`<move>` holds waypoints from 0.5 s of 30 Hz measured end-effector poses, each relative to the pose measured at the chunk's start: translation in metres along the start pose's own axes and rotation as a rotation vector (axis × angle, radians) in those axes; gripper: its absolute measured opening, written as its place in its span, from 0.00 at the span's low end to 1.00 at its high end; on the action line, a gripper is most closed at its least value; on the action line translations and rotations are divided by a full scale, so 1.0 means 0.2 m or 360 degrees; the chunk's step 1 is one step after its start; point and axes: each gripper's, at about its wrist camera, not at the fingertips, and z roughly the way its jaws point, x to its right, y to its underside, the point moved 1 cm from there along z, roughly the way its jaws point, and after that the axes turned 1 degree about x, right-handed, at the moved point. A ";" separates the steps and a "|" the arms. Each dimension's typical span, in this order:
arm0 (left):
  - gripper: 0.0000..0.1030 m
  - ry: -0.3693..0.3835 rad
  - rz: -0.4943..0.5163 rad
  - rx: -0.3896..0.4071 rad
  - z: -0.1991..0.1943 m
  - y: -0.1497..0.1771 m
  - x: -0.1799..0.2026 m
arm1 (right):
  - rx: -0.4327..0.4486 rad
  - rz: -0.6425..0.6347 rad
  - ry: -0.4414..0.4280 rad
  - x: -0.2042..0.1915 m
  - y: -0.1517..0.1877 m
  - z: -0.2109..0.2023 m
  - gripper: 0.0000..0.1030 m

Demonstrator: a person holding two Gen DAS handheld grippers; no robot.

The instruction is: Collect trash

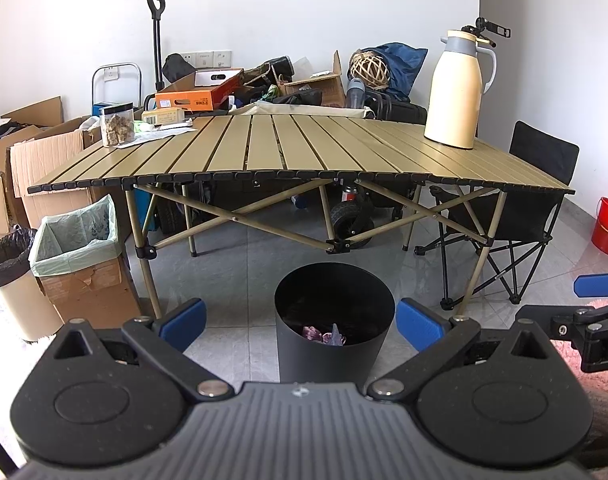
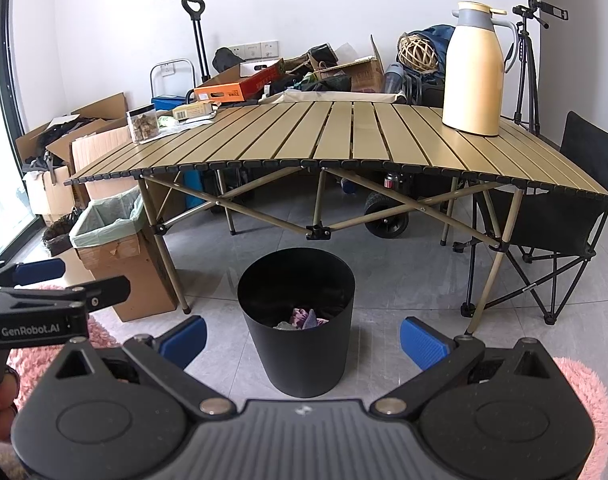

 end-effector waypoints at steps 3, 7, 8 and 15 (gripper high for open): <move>1.00 0.0000 0.0003 0.0001 0.01 0.00 -0.01 | 0.0001 0.0000 0.0001 0.00 0.00 0.00 1.00; 1.00 -0.0005 0.0010 0.0007 0.01 0.01 -0.02 | 0.0001 0.0001 0.0000 0.00 0.00 0.00 1.00; 1.00 -0.0005 0.0012 0.0009 0.01 0.01 -0.01 | 0.0000 0.0001 0.0000 0.00 0.00 0.00 1.00; 1.00 0.0003 0.0020 0.0015 0.00 0.01 -0.01 | -0.0003 0.0003 -0.0001 0.00 0.00 0.00 1.00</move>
